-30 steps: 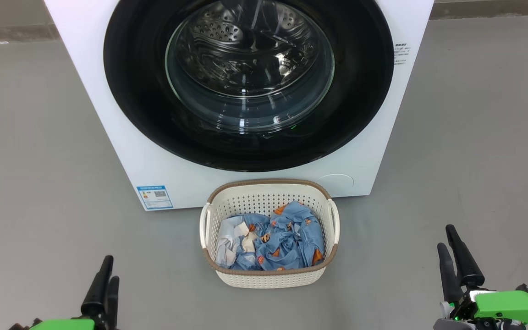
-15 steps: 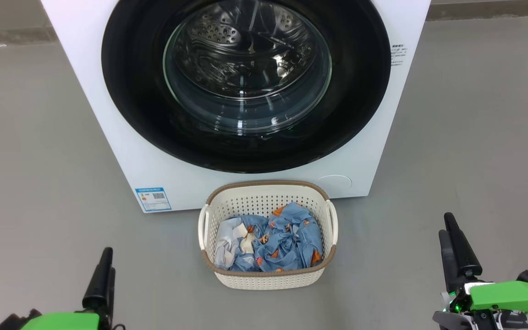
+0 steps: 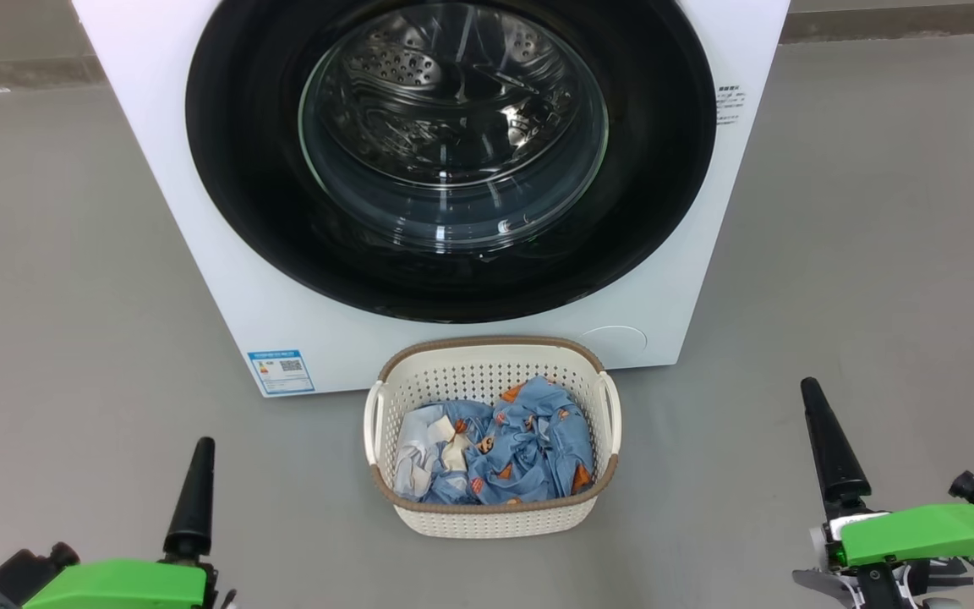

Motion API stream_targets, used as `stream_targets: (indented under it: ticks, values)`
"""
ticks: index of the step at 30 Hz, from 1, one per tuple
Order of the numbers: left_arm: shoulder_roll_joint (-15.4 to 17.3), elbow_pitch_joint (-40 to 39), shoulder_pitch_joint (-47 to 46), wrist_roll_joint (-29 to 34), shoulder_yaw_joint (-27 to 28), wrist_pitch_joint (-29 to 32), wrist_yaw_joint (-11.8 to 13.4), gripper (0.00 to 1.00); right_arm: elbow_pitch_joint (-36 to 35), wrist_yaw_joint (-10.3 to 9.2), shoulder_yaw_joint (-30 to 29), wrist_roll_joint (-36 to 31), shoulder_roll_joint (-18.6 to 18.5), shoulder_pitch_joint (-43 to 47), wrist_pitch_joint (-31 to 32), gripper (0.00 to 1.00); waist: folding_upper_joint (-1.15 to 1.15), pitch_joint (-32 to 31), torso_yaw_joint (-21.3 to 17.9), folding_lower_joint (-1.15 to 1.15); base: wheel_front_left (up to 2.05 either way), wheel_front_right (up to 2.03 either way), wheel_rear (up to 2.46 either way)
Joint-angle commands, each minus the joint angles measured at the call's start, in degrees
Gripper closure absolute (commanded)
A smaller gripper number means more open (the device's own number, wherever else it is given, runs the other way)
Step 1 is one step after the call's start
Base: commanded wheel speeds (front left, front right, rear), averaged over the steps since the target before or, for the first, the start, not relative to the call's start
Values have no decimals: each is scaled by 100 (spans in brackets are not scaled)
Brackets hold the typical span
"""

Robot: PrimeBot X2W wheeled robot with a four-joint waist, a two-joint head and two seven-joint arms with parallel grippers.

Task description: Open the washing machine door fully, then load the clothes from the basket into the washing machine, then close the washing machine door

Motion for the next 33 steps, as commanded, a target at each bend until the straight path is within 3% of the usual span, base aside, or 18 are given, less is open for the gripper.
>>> stream_targets:
  ticks: [1, 12, 33]
  values:
    - [128, -198, -268, 246, 63, -88, -25, 0, -212, 4, 145, -257, -98, -299, -67, 0, 0, -2, -5, 0, 0, 0, 0]
    - [158, -296, -303, 1238, 8, -260, -29, 0, -325, 5, 317, -1064, -148, -344, -235, 0, 0, -7, -22, 0, 0, 0, 0]
    - [263, -180, -419, 3831, -135, -637, -37, 0, -60, 6, 519, -3721, -229, -430, -602, 0, 0, 16, -9, 0, 0, 0, 0]
